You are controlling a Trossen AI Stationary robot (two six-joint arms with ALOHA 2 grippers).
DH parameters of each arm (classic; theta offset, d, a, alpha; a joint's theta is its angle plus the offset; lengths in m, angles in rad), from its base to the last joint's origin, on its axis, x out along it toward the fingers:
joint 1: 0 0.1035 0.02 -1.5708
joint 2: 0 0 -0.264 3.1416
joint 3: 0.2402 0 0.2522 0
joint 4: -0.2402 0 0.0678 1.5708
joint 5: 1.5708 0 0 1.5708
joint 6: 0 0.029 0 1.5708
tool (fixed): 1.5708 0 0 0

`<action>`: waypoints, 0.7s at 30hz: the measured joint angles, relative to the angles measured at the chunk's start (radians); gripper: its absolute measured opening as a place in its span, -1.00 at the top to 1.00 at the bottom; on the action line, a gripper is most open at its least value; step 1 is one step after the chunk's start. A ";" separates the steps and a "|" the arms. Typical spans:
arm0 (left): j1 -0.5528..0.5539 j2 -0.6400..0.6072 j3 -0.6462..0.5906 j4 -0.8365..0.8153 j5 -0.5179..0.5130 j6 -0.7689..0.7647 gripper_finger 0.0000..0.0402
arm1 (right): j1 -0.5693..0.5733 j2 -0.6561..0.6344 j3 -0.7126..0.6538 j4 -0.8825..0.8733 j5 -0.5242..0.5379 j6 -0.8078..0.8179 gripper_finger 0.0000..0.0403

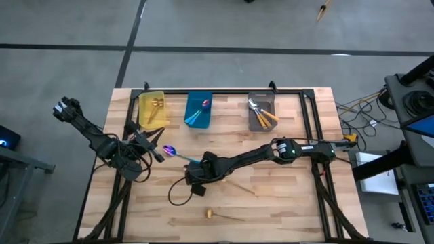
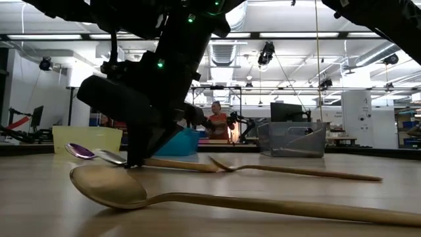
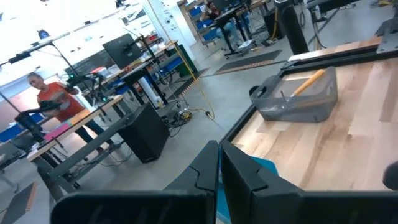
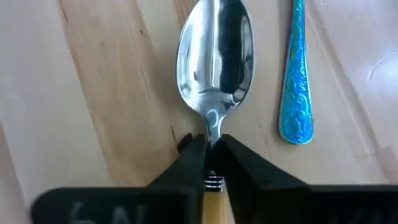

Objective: Sort silverware by color (type)
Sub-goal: Put the yellow spoon into the black bin

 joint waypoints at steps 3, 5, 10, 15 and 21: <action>0.000 0.000 0.000 0.006 -0.026 0.000 1.00 | 0.001 0.000 0.001 0.021 -0.008 0.022 0.90; 0.000 0.000 0.000 0.009 -0.029 0.000 1.00 | 0.002 0.000 0.010 0.022 -0.016 0.027 0.90; 0.000 0.000 0.000 0.012 -0.029 -0.001 1.00 | 0.004 -0.009 0.035 0.005 -0.051 0.023 0.90; 0.000 0.000 0.000 0.016 -0.029 -0.002 1.00 | 0.001 -0.097 0.036 -0.062 -0.079 -0.035 0.93; 0.000 0.000 0.000 0.023 -0.029 0.031 1.00 | -0.038 -0.231 0.040 -0.184 -0.058 -0.043 0.97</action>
